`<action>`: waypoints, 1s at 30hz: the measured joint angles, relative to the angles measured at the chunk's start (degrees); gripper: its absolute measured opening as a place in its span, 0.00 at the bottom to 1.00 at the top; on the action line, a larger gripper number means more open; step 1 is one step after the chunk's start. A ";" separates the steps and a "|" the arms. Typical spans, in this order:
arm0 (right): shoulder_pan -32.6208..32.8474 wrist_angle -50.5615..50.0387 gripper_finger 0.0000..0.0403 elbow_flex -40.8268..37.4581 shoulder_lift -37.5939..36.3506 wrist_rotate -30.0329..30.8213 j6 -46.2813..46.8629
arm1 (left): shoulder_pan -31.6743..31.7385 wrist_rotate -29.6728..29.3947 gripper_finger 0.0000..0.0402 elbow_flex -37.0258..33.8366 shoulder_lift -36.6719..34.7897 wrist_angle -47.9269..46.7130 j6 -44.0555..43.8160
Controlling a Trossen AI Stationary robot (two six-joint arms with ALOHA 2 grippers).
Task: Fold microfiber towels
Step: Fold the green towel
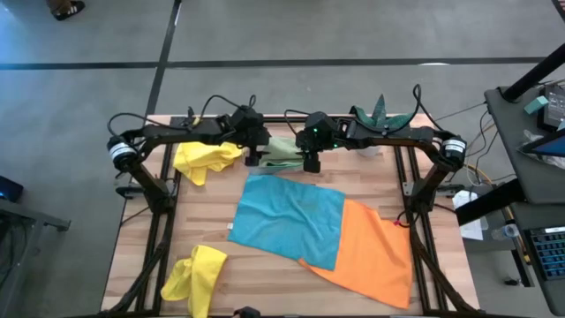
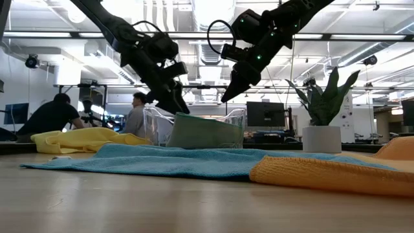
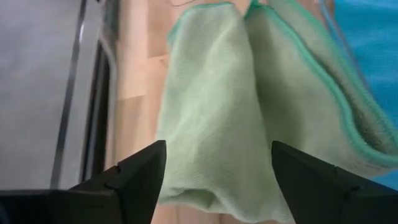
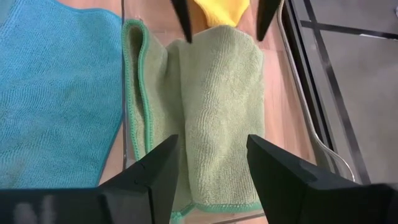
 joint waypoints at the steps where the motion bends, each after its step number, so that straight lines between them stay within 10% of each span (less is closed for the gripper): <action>1: 0.00 0.04 0.44 0.00 0.00 0.00 0.00 | -0.02 0.10 0.68 0.00 0.51 -0.17 0.43; 8: 0.00 -0.02 0.45 0.00 0.02 0.01 0.00 | 0.24 -0.34 0.65 2.08 3.62 0.10 1.13; 18: 0.00 -0.25 0.44 0.00 0.04 0.00 -0.10 | 0.28 -1.15 0.35 2.71 4.22 -2.53 6.88; 30: 0.00 -0.14 0.45 0.00 0.04 0.04 -0.13 | 0.17 -12.55 0.16 3.19 7.91 -3.19 8.36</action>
